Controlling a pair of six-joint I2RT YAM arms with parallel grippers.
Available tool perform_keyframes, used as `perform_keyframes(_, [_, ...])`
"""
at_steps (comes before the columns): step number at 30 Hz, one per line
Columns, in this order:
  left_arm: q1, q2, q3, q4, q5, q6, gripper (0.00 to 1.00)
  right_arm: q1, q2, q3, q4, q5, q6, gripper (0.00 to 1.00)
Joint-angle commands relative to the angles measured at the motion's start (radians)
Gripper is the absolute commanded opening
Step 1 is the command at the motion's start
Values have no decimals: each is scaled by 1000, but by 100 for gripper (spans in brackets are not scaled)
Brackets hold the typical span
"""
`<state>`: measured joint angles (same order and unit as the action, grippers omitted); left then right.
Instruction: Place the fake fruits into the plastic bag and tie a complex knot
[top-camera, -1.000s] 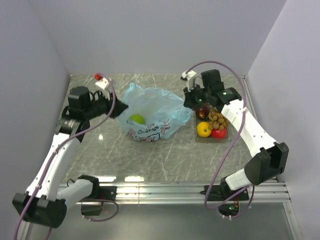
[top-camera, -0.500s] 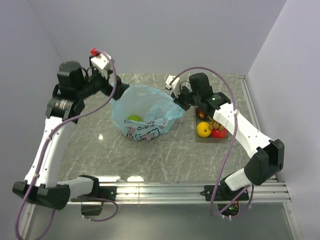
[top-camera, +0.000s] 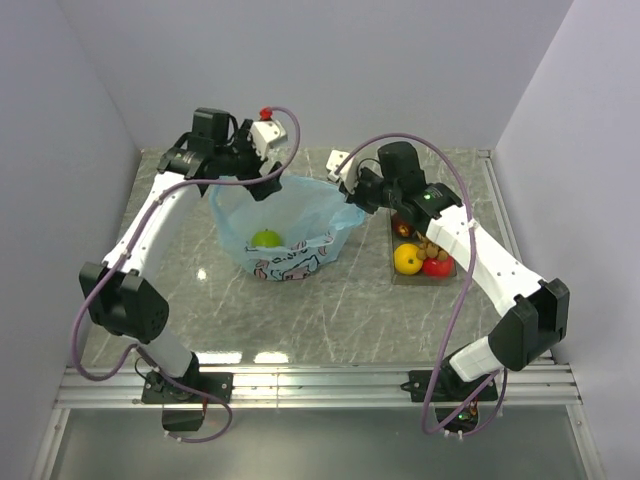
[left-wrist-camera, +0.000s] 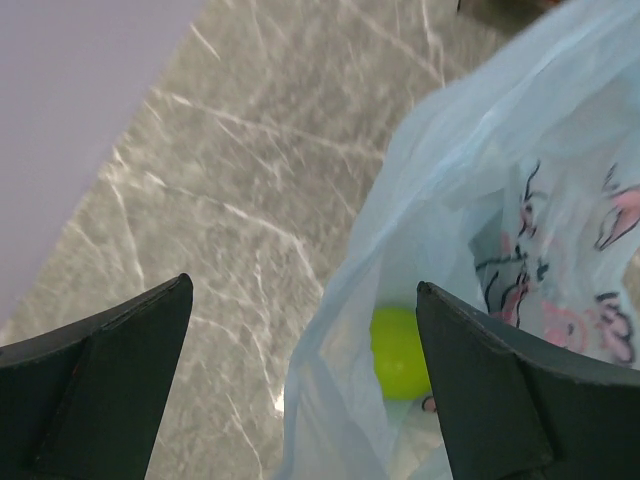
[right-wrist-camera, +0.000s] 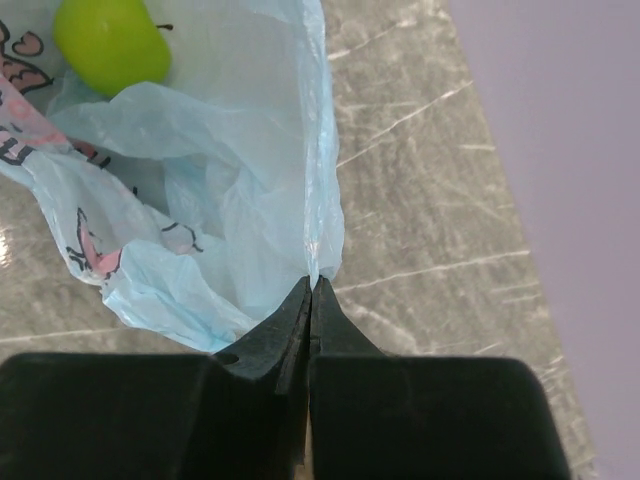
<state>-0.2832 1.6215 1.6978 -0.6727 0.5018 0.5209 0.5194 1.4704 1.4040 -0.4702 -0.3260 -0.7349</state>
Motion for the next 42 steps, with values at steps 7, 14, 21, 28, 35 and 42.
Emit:
perform_keyframes(7, [1,116,143,-263,156,24,31,4,57,98,134,-7,-60,0])
perform_keyframes(14, [29,-52,-146,-3,138,-646,0,-25,211,301,147,59,151,30])
perform_keyframes(21, [124,-178,-371,174,75,-1074,0,-188,203,489,-63,-132,428,81])
perform_keyframes(28, [191,-215,-394,233,75,-1090,0,-332,107,380,-289,-193,483,82])
perform_keyframes(35, [194,-213,-394,219,130,-998,1,-514,106,337,-571,-111,335,78])
perform_keyframes(42, [194,-212,-414,232,167,-986,4,-569,189,371,-702,54,230,78])
